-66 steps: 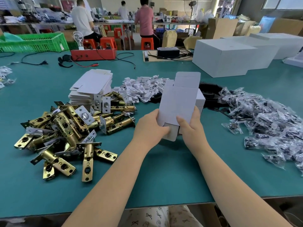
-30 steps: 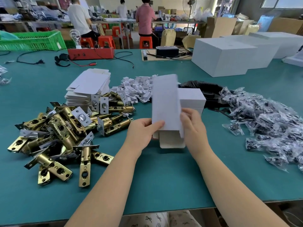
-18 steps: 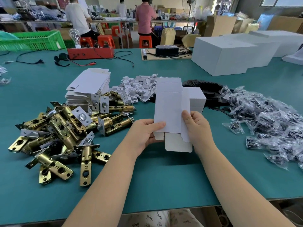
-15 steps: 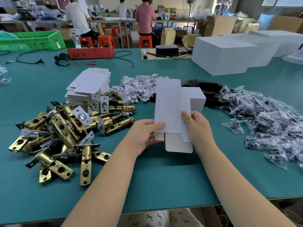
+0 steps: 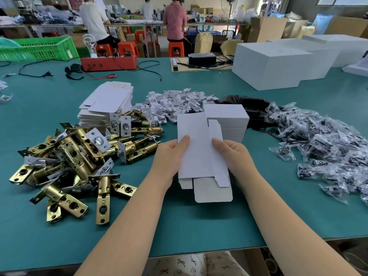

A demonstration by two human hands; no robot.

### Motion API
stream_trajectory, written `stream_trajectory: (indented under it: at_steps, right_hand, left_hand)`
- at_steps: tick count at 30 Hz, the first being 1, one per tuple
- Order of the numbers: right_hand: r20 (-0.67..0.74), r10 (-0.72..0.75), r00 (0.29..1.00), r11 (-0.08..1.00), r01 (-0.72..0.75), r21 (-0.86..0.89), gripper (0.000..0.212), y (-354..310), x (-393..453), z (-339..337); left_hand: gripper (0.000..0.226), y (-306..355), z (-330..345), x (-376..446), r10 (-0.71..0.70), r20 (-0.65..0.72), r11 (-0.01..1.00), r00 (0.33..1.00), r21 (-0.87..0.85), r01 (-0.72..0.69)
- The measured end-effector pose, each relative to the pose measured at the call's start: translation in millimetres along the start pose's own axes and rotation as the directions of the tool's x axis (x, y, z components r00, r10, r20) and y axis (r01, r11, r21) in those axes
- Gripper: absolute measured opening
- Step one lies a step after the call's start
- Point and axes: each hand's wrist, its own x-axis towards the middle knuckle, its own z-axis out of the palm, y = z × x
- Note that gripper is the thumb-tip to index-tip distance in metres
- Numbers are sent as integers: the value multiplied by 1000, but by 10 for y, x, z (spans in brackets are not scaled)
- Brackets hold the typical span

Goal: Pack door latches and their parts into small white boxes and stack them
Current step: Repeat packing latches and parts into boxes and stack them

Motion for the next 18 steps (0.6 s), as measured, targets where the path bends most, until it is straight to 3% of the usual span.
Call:
stream_trajectory:
  at_steps: [9, 14, 18]
  right_hand:
    - [51, 81, 995, 992, -86, 89, 28, 18, 16, -27]
    - [-108, 140, 984, 982, -124, 145, 33, -2, 50, -1]
    - [-115, 145, 983, 983, -130, 132, 31, 13, 76, -26]
  left_hand:
    - [30, 22, 38, -17, -9, -11, 1000, 1000, -17, 8]
    - [43, 21, 62, -55, -32, 27, 999, 999, -23, 32]
    - [47, 27, 66, -69, -23, 34, 1000, 999, -6, 23]
